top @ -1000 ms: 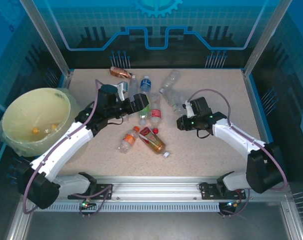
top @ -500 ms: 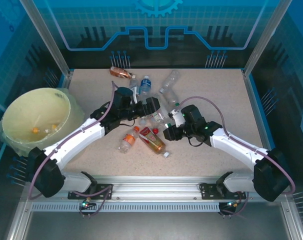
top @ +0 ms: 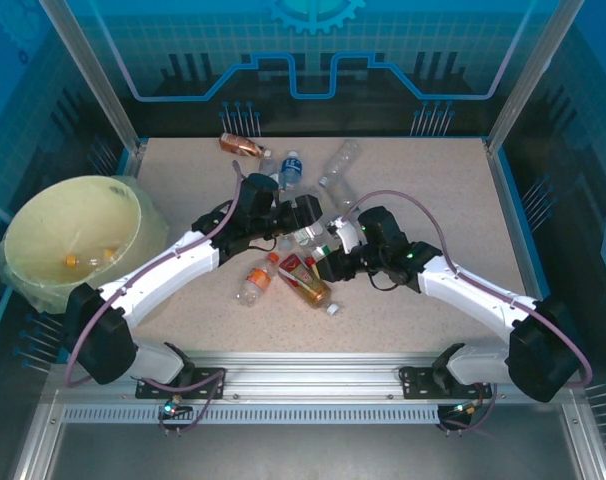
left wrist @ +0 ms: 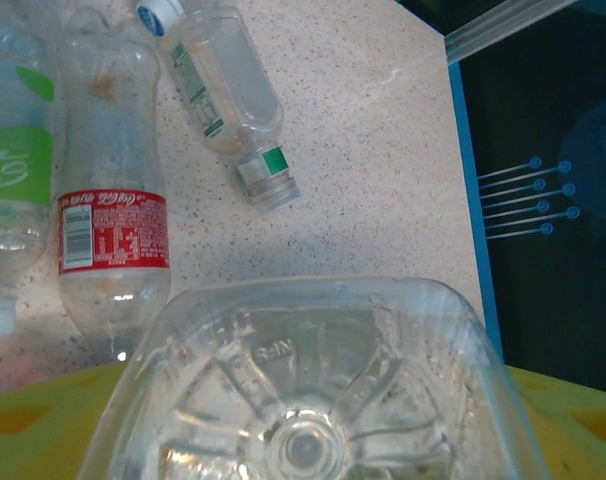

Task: Put the plastic bottles in the bin

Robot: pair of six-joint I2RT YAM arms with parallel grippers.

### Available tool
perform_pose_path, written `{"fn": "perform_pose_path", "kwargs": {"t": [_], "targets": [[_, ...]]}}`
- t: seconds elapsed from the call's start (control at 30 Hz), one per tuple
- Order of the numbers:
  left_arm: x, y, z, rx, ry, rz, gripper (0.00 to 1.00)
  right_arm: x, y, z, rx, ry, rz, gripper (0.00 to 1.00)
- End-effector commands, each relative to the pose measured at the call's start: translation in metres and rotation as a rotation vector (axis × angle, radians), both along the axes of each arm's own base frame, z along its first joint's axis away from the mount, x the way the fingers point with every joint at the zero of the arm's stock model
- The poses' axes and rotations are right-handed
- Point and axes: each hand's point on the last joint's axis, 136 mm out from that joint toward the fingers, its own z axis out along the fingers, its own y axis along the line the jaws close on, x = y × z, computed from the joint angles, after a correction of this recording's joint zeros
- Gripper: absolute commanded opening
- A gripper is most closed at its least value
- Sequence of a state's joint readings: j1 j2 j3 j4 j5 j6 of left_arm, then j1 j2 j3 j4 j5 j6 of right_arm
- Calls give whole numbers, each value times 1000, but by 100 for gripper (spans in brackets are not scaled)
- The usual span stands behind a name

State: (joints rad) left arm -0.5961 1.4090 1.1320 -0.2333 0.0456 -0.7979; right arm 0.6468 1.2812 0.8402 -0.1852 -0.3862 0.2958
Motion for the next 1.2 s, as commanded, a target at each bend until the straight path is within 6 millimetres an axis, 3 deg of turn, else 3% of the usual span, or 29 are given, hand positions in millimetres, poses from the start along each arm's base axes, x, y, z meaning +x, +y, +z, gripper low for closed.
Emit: {"fn": "perform_pose_path", "kwargs": {"t": [0.0, 0.23, 0.3, 0.6, 0.73, 0.97, 1.17], "targets": [[-7, -8, 8, -53, -25, -41, 74, 1, 14, 20, 57, -32, 25, 23], [-11, -17, 12, -71, -38, -109, 56, 1, 15, 9, 35, 1, 25, 31], [-10, -17, 13, -65, -50, -111, 54, 5, 18, 19, 46, -14, 28, 36], [-8, -12, 27, -34, -126, -114, 53, 5, 14, 16, -10, -5, 37, 73], [-6, -1, 30, -1, -144, -85, 52, 9, 8, 22, -31, -45, 7, 100], [-4, 14, 38, 44, -166, -48, 50, 16, -7, 25, -96, -100, -52, 100], [-8, 39, 54, 112, -217, -2, 50, 21, -16, 39, -89, -177, -104, 100]]}}
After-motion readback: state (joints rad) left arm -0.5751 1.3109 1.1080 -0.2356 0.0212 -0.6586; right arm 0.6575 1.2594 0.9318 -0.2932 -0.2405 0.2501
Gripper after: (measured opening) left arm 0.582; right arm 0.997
